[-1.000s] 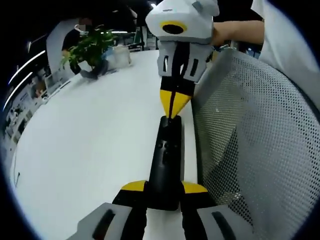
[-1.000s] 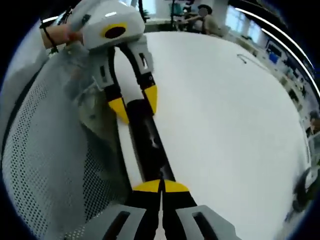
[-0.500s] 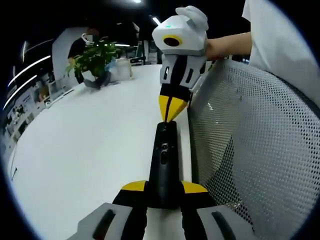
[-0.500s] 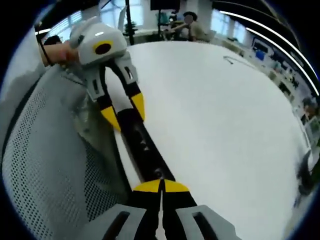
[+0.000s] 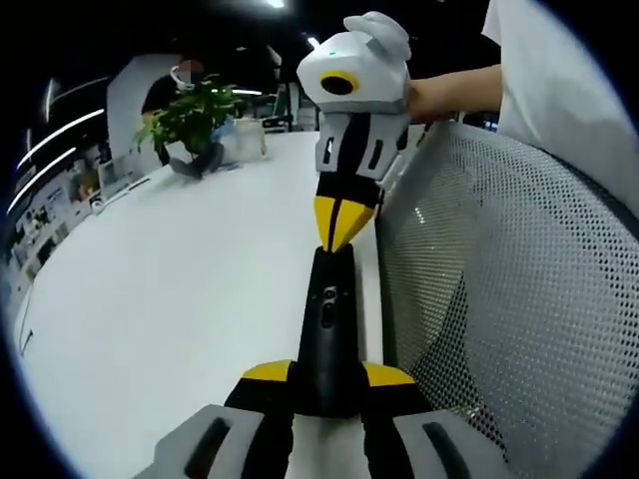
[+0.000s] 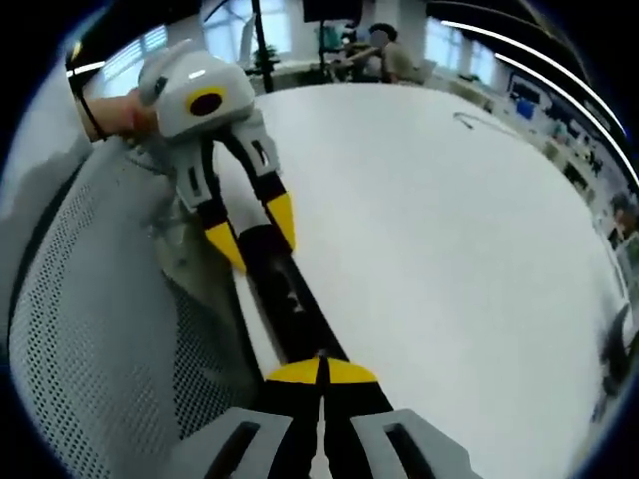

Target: Press the specified remote control buttons in sequence, fully releasing each button before pressing the next.

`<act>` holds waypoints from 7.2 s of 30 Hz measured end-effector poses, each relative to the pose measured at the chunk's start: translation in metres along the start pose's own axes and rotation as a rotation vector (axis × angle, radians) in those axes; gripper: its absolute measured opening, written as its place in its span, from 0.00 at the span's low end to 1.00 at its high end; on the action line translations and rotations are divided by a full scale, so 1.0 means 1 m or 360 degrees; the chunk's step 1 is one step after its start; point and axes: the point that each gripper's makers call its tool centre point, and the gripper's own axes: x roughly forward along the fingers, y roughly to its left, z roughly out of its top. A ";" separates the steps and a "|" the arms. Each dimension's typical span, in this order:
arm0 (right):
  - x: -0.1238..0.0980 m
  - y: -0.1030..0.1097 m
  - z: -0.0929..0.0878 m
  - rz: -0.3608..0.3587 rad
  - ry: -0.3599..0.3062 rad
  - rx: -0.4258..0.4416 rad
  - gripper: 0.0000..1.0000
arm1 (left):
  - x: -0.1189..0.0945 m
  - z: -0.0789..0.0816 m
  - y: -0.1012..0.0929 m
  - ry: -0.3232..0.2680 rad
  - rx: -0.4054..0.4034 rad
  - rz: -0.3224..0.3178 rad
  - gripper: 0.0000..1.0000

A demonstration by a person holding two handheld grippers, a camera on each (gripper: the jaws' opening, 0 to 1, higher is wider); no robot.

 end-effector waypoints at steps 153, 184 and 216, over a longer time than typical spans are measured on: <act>0.018 0.017 0.024 0.0257 0.0063 -0.0500 0.05 | 0.007 0.005 0.003 -0.0029 0.0018 -0.0034 0.25; 0.017 0.014 0.021 0.0317 0.0195 -0.0741 0.04 | 0.008 0.005 0.003 -0.0008 0.0019 -0.0039 0.25; 0.016 0.015 0.018 0.0228 0.0202 -0.0667 0.04 | 0.008 0.005 0.003 0.0000 0.0029 -0.0043 0.25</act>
